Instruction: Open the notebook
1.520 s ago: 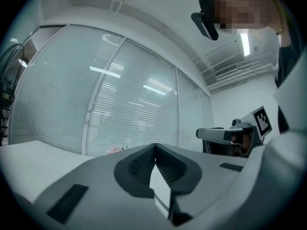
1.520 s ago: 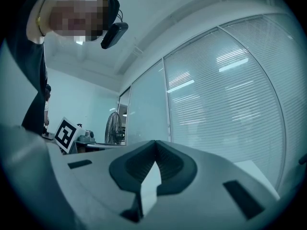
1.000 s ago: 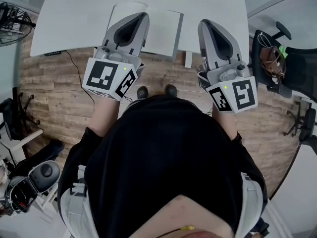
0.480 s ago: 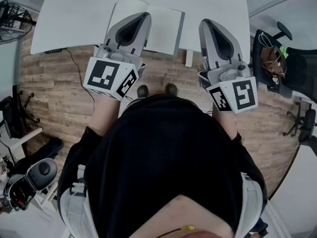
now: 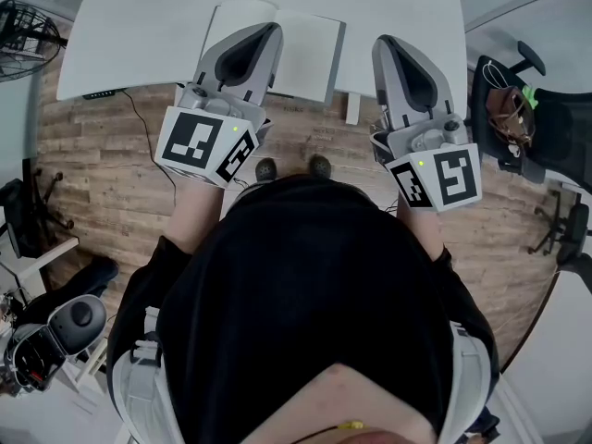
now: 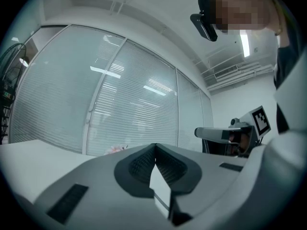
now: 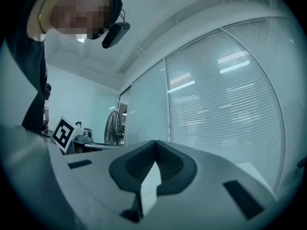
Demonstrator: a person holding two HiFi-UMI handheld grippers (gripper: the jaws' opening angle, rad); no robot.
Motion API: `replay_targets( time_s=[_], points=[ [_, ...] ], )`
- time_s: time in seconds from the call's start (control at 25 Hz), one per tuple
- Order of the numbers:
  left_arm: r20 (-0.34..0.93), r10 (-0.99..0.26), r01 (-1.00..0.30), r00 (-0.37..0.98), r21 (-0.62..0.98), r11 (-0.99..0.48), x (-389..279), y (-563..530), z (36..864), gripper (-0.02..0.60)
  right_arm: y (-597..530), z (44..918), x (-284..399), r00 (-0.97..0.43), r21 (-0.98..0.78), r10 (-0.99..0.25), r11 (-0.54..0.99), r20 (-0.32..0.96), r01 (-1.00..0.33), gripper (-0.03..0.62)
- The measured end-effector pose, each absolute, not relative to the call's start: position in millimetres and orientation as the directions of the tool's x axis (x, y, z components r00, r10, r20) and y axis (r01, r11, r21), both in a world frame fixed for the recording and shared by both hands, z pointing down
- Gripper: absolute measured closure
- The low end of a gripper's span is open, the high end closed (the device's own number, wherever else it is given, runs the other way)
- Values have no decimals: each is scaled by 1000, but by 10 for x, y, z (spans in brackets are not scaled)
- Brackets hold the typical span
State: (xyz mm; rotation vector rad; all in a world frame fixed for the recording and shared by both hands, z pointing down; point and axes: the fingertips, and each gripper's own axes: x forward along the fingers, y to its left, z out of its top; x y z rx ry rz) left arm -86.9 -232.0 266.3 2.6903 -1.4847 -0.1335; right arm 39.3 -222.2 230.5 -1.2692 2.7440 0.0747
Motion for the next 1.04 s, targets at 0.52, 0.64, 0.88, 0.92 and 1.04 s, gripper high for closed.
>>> replay_targets(
  time_s=[0.52,0.64,0.88,0.92,1.04],
  points=[
    [-55,-851,-846,523,88,-526,-911,-2323,2616,571,-2248,2302,409,-633,-6,-763,639,-131,-769,589],
    [-59,-851,-846,522,90,-525,-930,-2330,2595,571,-2253,2288,402,-632,-2,-764,637,-130,-771,589],
    [-66,-849,-844,525,86,-529,-918,-2328,2563,571,-2244,2295,421,-630,0,-766,635,-127,-773,590],
    [-66,-848,-844,526,88,-530,-919,-2328,2561,571,-2244,2300,415,-631,0,-766,636,-126,-772,589],
    [-67,-847,-842,527,93,-531,-927,-2334,2562,571,-2250,2313,399,-633,-1,-765,638,-121,-770,589]
  ],
)
